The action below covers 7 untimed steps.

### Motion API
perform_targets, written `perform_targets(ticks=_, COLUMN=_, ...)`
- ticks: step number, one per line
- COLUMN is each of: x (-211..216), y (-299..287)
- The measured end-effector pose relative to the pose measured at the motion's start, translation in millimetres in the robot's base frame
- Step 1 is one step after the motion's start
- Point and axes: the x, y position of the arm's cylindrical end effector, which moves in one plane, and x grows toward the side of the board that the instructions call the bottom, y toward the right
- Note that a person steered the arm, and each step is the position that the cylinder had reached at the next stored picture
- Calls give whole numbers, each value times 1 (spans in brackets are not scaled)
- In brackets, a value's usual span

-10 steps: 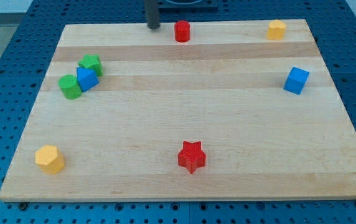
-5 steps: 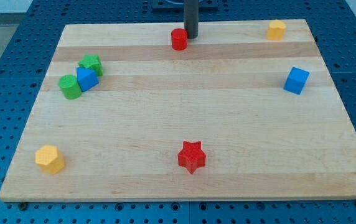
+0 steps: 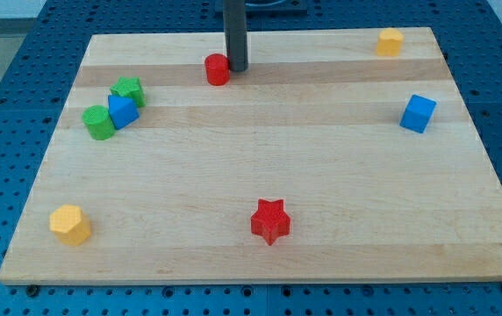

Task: Move the red circle right to the green star

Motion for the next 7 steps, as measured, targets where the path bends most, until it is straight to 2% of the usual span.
perform_targets(ticks=3, x=3, y=-53)
perform_targets(ticks=7, x=40, y=-96)
